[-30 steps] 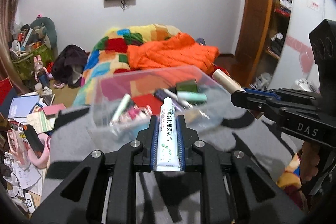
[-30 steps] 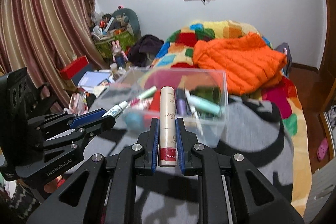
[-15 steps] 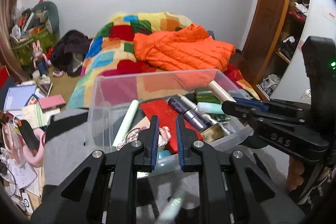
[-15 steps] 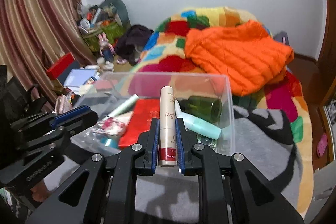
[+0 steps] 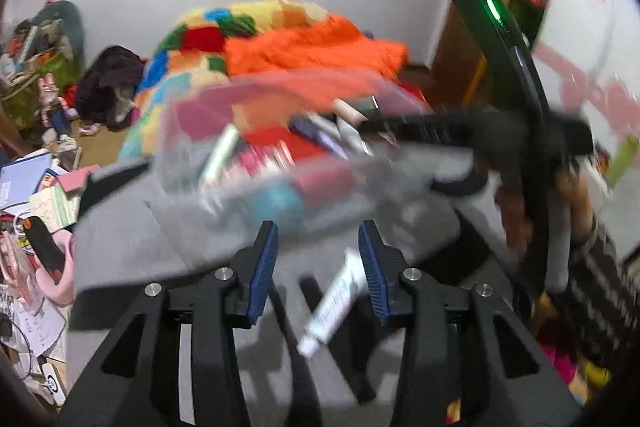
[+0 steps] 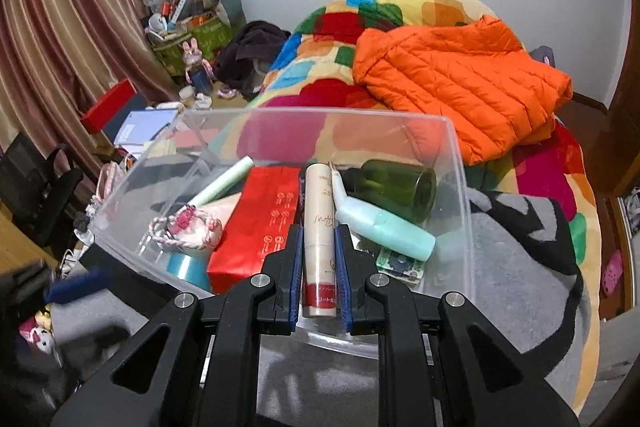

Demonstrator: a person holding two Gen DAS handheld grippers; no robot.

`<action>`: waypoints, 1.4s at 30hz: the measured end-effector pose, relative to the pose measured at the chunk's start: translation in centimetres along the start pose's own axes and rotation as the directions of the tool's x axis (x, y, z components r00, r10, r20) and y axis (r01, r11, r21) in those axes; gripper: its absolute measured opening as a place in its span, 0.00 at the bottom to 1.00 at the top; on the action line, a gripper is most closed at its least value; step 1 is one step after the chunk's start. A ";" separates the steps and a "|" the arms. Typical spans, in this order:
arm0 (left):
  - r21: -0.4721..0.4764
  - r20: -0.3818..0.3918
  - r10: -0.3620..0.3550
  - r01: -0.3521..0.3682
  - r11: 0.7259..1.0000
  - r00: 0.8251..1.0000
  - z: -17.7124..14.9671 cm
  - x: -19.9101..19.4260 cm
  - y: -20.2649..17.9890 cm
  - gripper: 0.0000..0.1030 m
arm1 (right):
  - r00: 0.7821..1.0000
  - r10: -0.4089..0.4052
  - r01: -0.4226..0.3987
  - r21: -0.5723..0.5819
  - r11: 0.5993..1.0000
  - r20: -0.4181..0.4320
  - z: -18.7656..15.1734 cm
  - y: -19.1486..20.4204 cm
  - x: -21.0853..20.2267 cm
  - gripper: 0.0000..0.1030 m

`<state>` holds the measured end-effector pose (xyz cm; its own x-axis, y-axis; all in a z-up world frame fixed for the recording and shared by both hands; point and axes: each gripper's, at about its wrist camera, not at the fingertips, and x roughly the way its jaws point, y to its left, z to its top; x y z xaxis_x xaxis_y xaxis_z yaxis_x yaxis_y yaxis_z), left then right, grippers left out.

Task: Organize objects
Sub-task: 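Drop the ointment tube and beige tube into the clear box with both tools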

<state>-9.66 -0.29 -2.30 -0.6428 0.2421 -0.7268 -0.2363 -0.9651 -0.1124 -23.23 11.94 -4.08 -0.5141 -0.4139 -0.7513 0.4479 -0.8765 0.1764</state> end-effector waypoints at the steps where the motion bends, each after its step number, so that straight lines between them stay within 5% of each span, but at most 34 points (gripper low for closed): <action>1: 0.009 -0.019 -0.001 0.001 1.000 1.000 -0.4 0.5 -0.1 0.40 | 1.000 0.001 -0.001 0.004 1.000 -0.005 -0.1 -0.1 0.1 0.14; 5: 0.022 -0.137 -0.054 0.057 0.998 0.989 -2.2 3.2 -0.6 0.40 | 1.000 0.006 -0.006 0.019 1.000 -0.016 -0.2 -0.2 0.1 0.14; 8: 0.065 -0.112 -0.029 0.036 0.997 0.993 -3.0 3.4 -1.5 0.40 | 1.000 0.013 -0.013 0.023 1.000 -0.020 -0.3 -0.2 -0.4 0.14; 10: 0.090 -0.096 -0.004 0.012 0.996 0.995 -3.3 3.3 -2.0 0.21 | 1.000 0.008 -0.008 0.020 1.000 -0.015 -0.4 -0.2 -0.8 0.16; 12: 0.096 -0.087 0.018 -0.009 0.995 0.996 -3.6 3.0 -2.3 0.15 | 1.000 0.008 -0.007 0.027 1.000 -0.007 -0.5 -0.4 -1.3 0.19; 25: 0.036 0.084 0.065 -0.068 0.997 0.994 2.0 -1.4 -1.0 0.15 | 0.992 0.067 -0.074 0.060 0.995 0.111 -1.3 -0.7 -6.2 0.20; 34: -0.044 0.073 0.059 -0.055 0.997 0.996 7.3 1.4 1.1 0.15 | 0.984 0.085 -0.092 0.035 0.995 0.155 -2.3 0.1 -8.5 0.20; 42: -0.048 0.106 0.034 -0.029 0.998 0.994 6.6 0.2 0.3 0.16 | 0.983 0.093 -0.097 0.017 0.995 0.158 -3.0 0.4 -8.9 0.20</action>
<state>-14.65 0.07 2.00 -0.7240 0.2183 -0.6543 -0.1823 -0.9754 -0.1237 -16.24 15.97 0.74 -0.5789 -0.5276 -0.6217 0.4832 -0.8361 0.2595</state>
